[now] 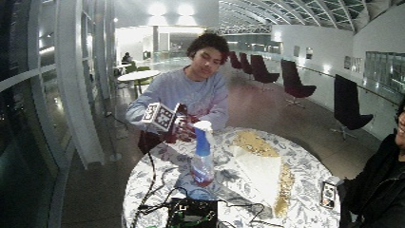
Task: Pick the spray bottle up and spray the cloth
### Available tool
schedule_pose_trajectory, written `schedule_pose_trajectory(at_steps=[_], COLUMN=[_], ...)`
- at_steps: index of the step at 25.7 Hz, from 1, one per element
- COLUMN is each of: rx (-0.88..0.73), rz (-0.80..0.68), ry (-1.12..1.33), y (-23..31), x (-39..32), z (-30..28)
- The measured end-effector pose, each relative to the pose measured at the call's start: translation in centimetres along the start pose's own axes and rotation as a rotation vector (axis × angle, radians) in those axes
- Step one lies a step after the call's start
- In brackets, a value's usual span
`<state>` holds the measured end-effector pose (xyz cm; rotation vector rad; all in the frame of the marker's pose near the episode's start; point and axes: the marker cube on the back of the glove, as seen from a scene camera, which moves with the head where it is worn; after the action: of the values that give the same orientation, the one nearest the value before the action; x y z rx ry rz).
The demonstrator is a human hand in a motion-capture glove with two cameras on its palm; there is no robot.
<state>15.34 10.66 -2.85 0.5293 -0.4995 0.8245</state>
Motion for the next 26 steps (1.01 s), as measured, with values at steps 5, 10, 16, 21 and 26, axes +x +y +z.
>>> schedule_pose_trajectory(at_steps=[5,10,16,21,26], rx=[0.088,0.15,0.195,0.239,0.237], rz=[0.103,0.148,0.19,0.235,0.224], ry=[-0.166,-0.183,-0.162,-0.195,-0.223], y=[-0.7,-1.8,-5.1,-8.6,-10.8], x=[2.1,4.0,6.3,7.6,8.7], z=[-0.8,-1.0,-0.1,1.3,3.2])
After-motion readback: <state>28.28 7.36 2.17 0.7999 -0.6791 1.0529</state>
